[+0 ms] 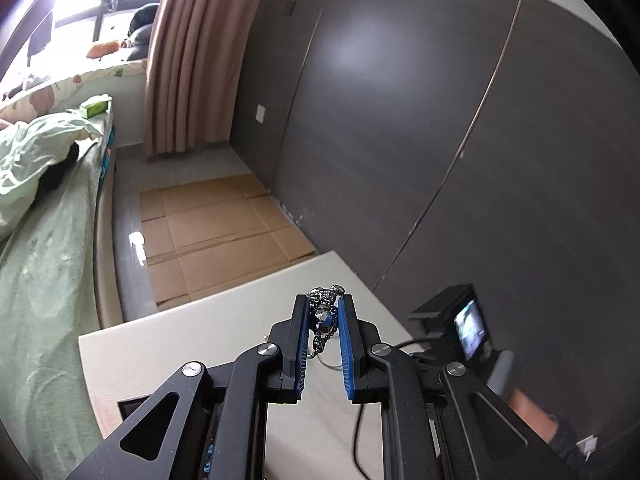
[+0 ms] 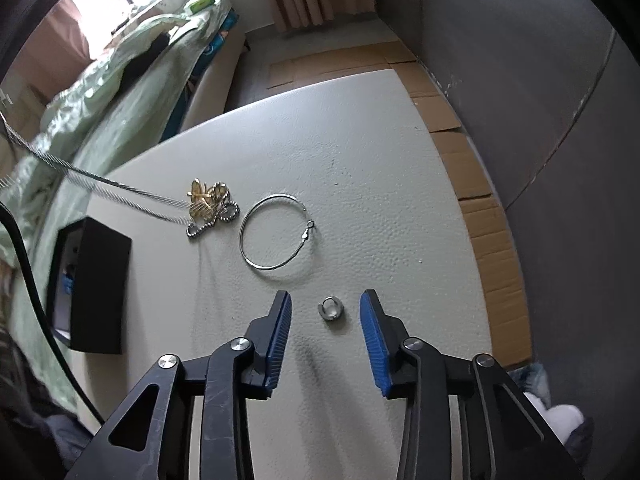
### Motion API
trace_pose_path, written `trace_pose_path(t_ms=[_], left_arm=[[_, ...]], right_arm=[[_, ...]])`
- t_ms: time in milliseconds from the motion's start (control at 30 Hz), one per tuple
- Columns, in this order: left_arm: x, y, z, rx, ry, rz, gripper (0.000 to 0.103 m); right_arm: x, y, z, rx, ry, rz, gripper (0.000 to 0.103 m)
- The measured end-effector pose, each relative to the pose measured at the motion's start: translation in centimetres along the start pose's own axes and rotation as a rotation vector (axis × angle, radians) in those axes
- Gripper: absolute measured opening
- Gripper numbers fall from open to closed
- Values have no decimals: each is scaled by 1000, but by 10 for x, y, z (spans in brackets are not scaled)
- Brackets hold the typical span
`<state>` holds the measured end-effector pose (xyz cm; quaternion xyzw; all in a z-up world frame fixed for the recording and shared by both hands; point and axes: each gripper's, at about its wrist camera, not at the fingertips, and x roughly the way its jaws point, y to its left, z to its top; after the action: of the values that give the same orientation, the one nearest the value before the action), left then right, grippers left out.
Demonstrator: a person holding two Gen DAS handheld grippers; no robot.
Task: Organize jewelry
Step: 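Grasp the silver butterfly chain with the left gripper and lift it, then close the right gripper on the small silver ring while the left gripper lifts the chain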
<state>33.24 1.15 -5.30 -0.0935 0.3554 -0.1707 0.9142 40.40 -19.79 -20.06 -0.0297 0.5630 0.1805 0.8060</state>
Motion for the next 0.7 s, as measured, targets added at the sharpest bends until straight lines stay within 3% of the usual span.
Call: trace_pose_path(t_ms=[67, 133, 367, 700], left_arm=[[-10, 0, 2, -5, -21, 1, 15], [-21, 1, 4, -13, -44, -1, 15], [-63, 6, 16, -36, -142, -9, 15], [-121, 6, 32, -29, -275, -1, 15]], right_arm=[[0, 7, 0, -34, -3, -36, 29], [0, 11, 0, -59, -8, -61, 14], [-11, 27, -2, -91, -42, -41, 14], [-48, 44, -9, -80, -134, 64, 14]])
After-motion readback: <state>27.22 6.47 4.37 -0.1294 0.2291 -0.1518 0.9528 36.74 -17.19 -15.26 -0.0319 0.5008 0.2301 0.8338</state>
